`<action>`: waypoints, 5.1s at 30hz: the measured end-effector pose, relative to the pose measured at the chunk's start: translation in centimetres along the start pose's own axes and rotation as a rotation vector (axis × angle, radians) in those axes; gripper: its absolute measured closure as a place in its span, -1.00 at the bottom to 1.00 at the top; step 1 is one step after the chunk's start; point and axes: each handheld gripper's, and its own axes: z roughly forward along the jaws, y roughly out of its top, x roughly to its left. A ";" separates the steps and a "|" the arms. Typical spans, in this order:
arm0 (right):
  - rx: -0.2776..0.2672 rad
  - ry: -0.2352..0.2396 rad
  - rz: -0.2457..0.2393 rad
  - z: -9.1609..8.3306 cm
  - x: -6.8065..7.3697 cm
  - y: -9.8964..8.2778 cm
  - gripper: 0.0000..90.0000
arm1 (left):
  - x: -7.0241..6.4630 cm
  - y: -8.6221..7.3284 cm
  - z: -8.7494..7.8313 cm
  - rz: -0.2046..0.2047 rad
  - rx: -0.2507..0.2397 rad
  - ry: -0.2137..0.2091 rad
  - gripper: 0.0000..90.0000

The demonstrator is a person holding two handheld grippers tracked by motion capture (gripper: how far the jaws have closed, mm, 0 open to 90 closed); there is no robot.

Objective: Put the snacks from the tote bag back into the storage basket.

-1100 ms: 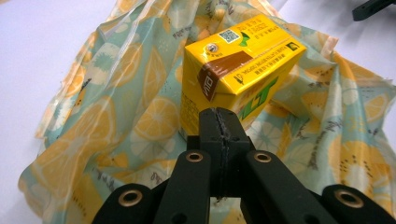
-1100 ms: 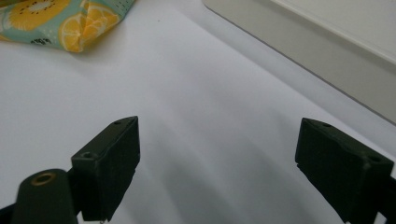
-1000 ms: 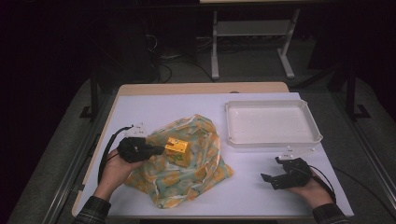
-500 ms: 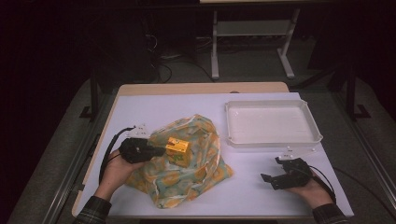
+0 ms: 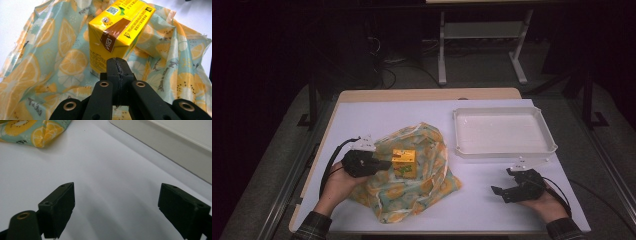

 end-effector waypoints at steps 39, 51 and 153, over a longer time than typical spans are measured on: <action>0.001 0.002 -0.002 -0.1 0.0 0.0 -0.70 | -1.9 0.8 1.1 0.064 0.038 -0.027 0.99; 0.004 0.003 0.003 -0.2 0.1 -0.1 -0.70 | -2.3 1.3 2.2 0.089 0.064 -0.038 0.99; -0.002 0.005 -0.014 -0.3 0.4 -0.1 -0.70 | -2.3 7.8 5.1 0.038 0.241 0.079 0.19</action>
